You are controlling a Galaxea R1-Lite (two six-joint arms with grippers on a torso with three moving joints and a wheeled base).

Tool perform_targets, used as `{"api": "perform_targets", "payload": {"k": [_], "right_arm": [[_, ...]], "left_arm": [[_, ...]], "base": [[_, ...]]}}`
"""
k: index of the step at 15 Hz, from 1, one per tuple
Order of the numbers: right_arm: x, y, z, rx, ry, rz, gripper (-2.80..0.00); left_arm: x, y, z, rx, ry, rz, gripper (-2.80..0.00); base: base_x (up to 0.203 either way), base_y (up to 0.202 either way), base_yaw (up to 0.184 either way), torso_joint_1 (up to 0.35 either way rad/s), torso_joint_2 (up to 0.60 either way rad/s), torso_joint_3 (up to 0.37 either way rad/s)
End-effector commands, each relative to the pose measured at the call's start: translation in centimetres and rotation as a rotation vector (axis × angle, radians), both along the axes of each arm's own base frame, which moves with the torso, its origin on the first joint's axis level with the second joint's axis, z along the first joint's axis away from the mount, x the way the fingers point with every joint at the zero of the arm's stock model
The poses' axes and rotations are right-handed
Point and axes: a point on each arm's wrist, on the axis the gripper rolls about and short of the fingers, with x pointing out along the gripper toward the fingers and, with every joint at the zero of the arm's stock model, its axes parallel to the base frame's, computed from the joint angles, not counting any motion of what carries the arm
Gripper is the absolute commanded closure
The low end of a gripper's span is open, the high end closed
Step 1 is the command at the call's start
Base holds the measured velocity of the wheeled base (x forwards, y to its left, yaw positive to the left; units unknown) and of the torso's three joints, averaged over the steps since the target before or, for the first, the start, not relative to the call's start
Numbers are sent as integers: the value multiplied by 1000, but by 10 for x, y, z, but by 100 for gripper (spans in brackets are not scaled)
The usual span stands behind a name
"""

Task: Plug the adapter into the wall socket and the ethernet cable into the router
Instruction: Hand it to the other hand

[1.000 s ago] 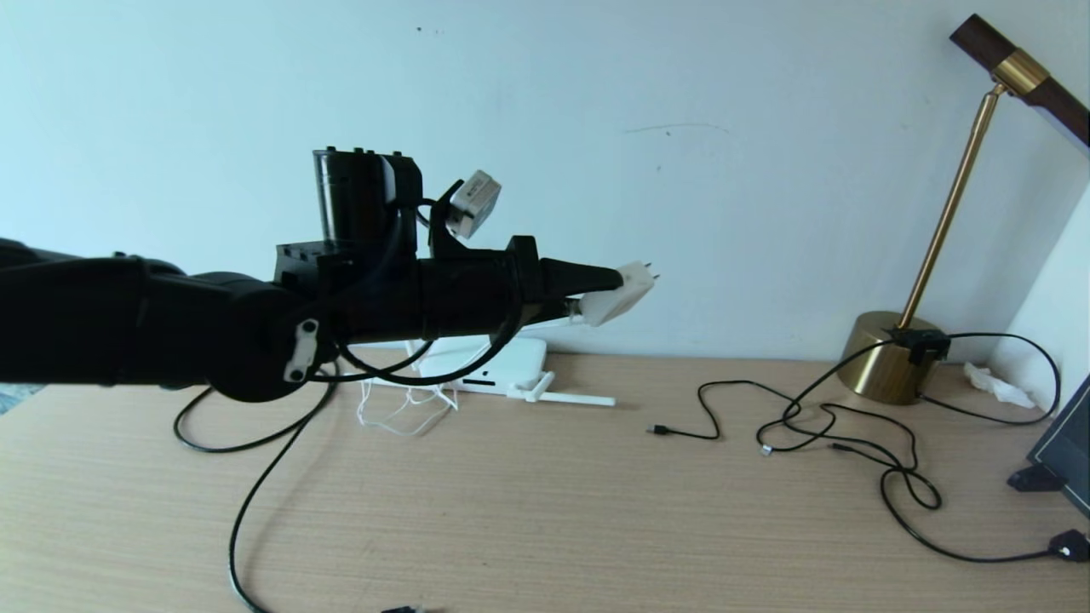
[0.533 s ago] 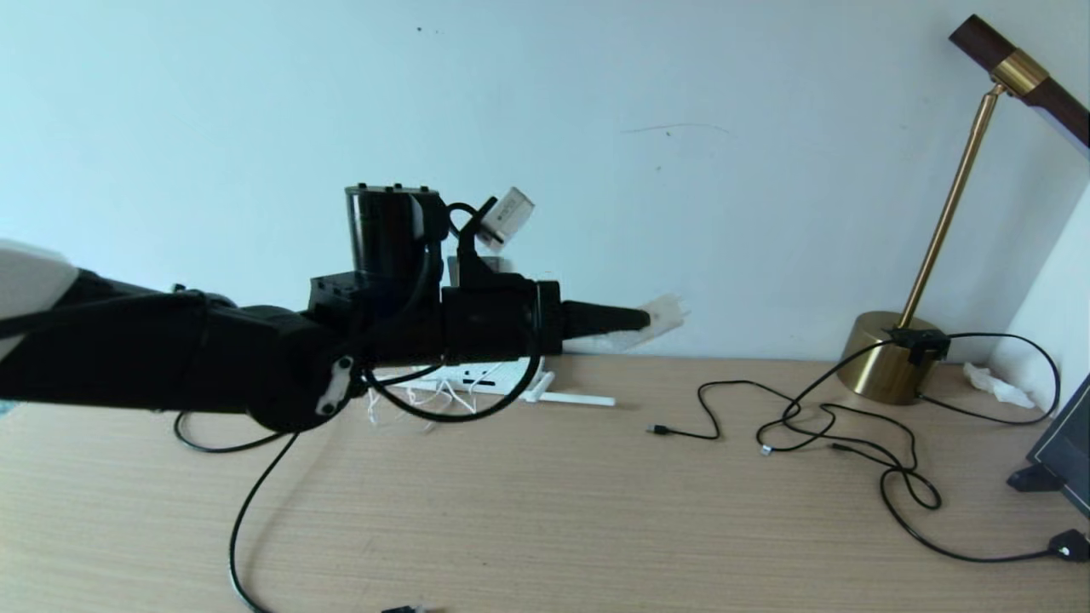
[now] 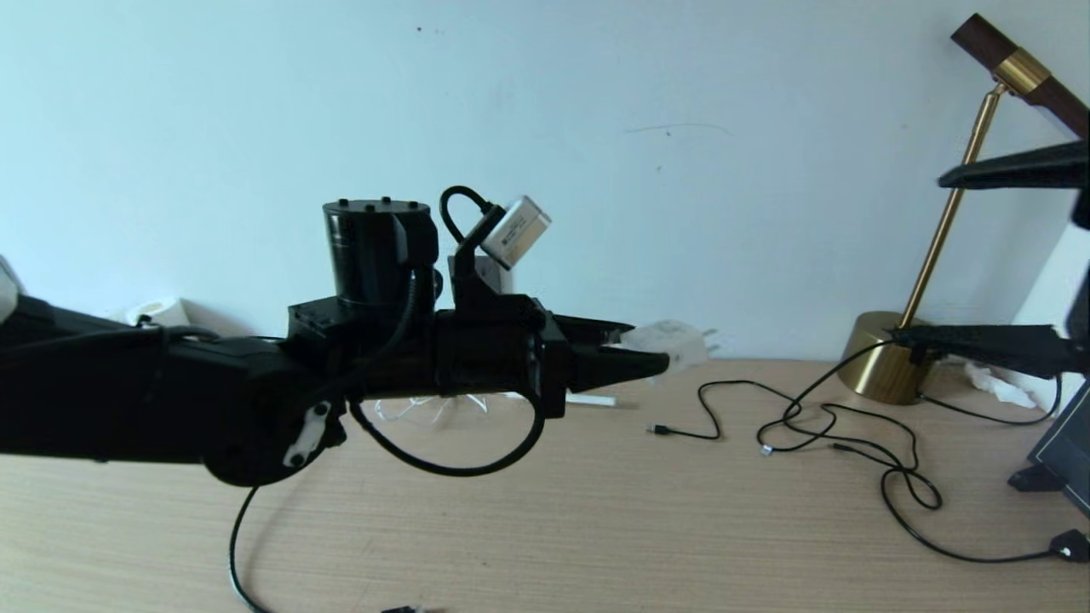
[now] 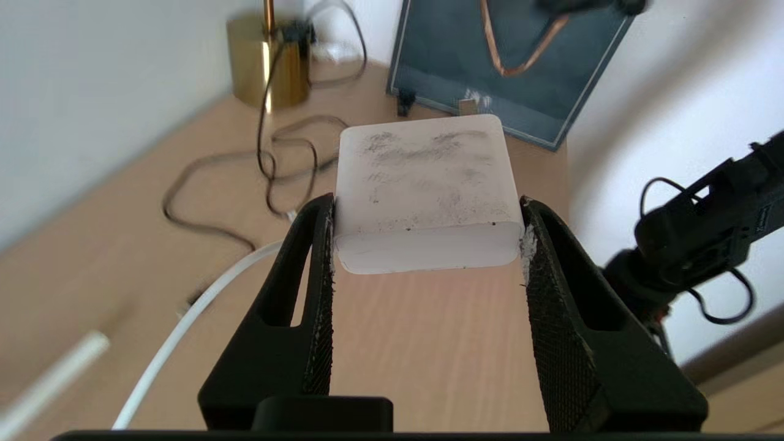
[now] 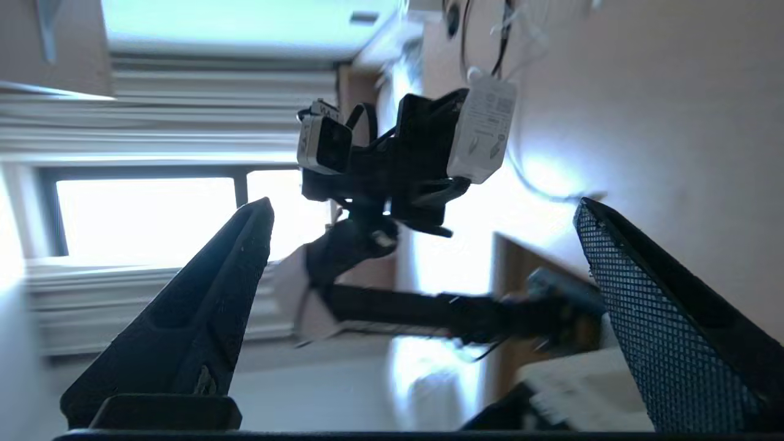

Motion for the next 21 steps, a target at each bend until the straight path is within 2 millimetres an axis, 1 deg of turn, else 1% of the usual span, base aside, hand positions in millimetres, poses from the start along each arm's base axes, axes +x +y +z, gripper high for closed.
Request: {"api": "perform_targets", "payload": {"k": [1, 3, 5, 7, 9, 10, 12, 15, 17, 21], "right_arm": [[59, 3, -24, 91, 239, 53, -280], [83, 9, -29, 127, 319, 85, -280], [99, 16, -39, 133, 367, 104, -280], [103, 26, -42, 133, 384, 147, -280], [108, 30, -43, 137, 394, 177, -280], [110, 35, -46, 134, 405, 193, -280], [111, 47, -50, 125, 420, 230, -280], [105, 54, -51, 118, 423, 254, -280], [100, 61, -55, 109, 434, 278, -280], [83, 58, -61, 80, 398, 296, -280]], "left_arm": [[1, -6, -2, -12, -42, -16, 0], [10, -16, -11, -43, -151, -28, 0], [7, -30, -16, -69, -237, -62, 0], [-2, -42, -14, -77, -287, -102, 0], [-2, -53, -17, -78, -301, -123, 0], [-2, -56, -17, -77, -318, -128, 0], [1, -62, -20, -75, -334, -132, 0], [5, -61, -24, -68, -329, -124, 0], [6, -55, -24, -52, -316, -114, 0], [14, -42, -24, -46, -314, -107, 0]], "base": [[0, 0, 0, 0, 0, 0], [0, 0, 0, 0, 0, 0], [0, 0, 0, 0, 0, 0], [0, 0, 0, 0, 0, 0], [0, 0, 0, 0, 0, 0], [0, 0, 0, 0, 0, 0], [0, 0, 0, 0, 0, 0], [0, 0, 0, 0, 0, 0], [0, 0, 0, 0, 0, 0], [0, 0, 0, 0, 0, 0]]}}
